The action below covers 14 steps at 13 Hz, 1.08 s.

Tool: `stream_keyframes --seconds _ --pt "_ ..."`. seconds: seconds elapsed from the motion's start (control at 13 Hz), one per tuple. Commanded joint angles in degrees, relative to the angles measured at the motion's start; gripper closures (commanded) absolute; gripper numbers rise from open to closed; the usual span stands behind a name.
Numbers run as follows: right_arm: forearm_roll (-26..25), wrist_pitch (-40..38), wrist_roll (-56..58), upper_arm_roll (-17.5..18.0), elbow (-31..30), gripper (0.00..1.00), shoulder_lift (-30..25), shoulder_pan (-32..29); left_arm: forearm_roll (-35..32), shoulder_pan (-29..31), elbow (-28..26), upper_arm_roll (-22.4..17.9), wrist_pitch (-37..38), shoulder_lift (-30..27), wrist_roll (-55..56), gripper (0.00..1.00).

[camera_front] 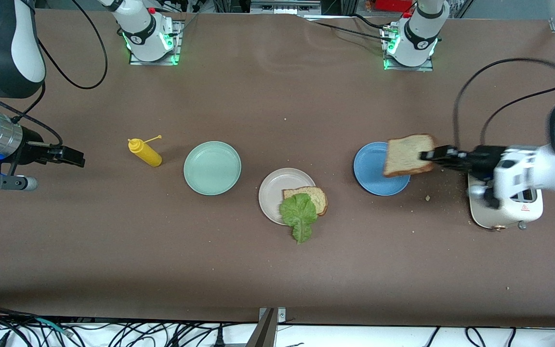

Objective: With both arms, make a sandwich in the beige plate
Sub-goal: 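Carry the toast slice over the lettuce on the beige plate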

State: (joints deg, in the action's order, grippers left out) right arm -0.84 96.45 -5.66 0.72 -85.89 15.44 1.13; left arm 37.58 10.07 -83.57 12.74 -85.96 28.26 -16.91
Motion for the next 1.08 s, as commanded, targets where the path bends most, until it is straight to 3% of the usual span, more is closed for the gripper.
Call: stream_keyframes --seconds 0.0,0.39,0.62,1.0 --pt "1.1 0.5 1.2 0.0 -1.9 0.0 -1.8 -0.2 6.3 -4.0 1.6 -0.5 -2.6 3.2 0.7 1.0" --pt "1.1 0.7 1.2 0.0 -1.9 0.0 -1.7 -0.2 13.7 -12.6 1.4 -0.5 -15.2 9.6 1.3 1.0" --pt "1.1 0.8 1.2 0.0 -1.9 0.0 -1.7 -0.2 21.0 -14.8 1.7 -0.5 -17.5 12.7 2.1 1.0" --pt "1.1 0.8 1.2 0.0 -1.9 0.0 -1.7 -0.1 24.3 -17.6 1.7 -0.5 -26.1 17.4 2.0 1.0"
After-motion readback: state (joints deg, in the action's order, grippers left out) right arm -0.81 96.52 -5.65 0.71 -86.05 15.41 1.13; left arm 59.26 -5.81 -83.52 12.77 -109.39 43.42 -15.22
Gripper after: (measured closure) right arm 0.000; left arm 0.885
